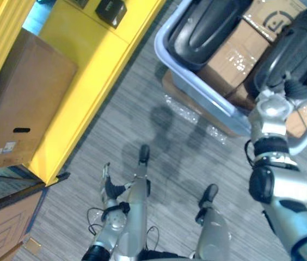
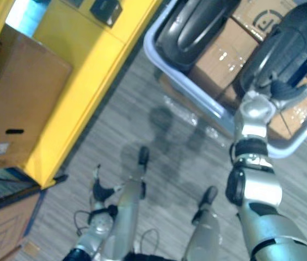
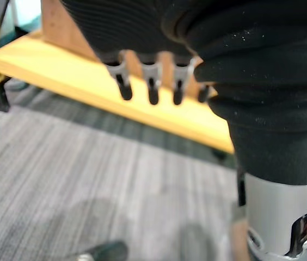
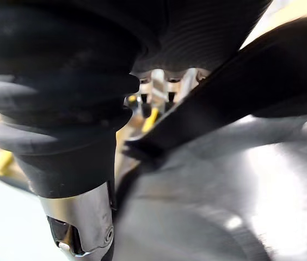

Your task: Walk over and take plastic housings, then place them on the shelf

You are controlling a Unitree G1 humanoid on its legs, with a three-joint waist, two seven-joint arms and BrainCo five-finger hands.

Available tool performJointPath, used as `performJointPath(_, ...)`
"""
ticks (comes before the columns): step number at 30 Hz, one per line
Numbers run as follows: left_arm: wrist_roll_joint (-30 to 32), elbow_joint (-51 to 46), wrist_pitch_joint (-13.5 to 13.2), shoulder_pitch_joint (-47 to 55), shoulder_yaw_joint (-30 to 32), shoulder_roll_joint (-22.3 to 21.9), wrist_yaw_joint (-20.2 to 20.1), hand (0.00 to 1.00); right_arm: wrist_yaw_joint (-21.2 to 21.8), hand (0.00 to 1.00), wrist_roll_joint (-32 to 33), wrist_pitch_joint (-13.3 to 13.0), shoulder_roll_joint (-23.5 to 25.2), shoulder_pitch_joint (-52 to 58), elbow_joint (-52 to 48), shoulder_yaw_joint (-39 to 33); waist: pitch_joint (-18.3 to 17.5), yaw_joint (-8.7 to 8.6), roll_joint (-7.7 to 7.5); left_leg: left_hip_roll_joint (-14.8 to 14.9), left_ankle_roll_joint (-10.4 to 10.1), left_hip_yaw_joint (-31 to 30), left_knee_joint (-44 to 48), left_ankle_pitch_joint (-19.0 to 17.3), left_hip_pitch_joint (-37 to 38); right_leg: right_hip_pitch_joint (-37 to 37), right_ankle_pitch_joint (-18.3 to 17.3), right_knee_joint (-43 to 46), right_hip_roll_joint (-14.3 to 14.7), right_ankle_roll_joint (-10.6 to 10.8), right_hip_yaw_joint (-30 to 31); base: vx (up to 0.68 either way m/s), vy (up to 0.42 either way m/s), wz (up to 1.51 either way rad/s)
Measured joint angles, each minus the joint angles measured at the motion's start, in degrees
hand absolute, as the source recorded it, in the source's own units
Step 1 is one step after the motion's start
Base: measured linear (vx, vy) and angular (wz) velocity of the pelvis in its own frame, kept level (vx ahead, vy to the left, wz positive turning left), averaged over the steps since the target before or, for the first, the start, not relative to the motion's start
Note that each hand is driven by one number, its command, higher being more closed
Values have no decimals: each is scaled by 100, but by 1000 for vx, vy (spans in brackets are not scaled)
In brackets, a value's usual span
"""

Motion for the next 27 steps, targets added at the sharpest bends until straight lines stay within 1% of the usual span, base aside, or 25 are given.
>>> performJointPath(4,-44,-1,1,0,23,-26,3,0,-5,0,-454,13,179,262,-1156,141,0,-1,0,4,0,28,-42,0,55,10,0,-1,-9,0,15,-1,4,-2)
performJointPath(5,-43,-2,1,1,59,-56,7,0,-6,0,-612,16,277,410,-1605,201,0,-1,0,12,0,63,-79,0,97,10,0,-1,-14,0,45,-9,14,-8)
performJointPath(9,-40,-11,5,5,89,-130,10,0,-7,0,-853,19,459,698,-2347,290,0,-17,-1,39,-13,152,-191,22,218,12,-1,2,-15,-1,150,1,11,-11)
performJointPath(12,-40,-49,4,7,107,-129,9,0,-14,0,-994,17,482,814,-2626,297,0,-41,-2,66,-29,152,-253,49,222,-14,-3,1,10,-5,148,0,2,-2)
performJointPath(16,-40,-59,3,10,116,-125,6,0,-120,0,-1006,16,480,811,-2624,261,1,-61,-2,66,-32,151,-265,53,224,-12,-2,0,9,-6,144,0,0,0)
performJointPath(18,-40,-59,3,11,116,-125,3,0,-126,0,-962,13,471,736,-2496,226,1,-62,-3,67,-36,149,-268,56,225,-11,0,0,10,-7,143,0,0,0)
performJointPath(20,-41,-60,0,12,115,-124,-7,0,-128,0,-764,8,368,495,-2005,163,1,-64,-3,71,-38,148,-269,61,228,-7,4,0,13,-10,143,0,0,0)
performJointPath(24,-48,-49,-6,16,109,-125,-83,0,-104,0,-240,7,-49,-29,-733,123,1,-63,-3,83,-34,134,-316,113,240,0,49,-22,33,-27,137,0,0,0)
performJointPath(26,-81,-32,-9,23,109,-124,-108,0,-46,0,95,7,-344,-351,46,124,1,-56,-3,87,-33,129,-479,230,300,10,120,-79,48,-32,130,-13,15,1)
performJointPath(27,-91,-23,-11,23,109,-124,-117,0,11,0,182,7,-415,-439,215,122,1,-57,-3,92,-33,126,-497,246,299,14,146,-107,59,-32,130,-31,27,-2)
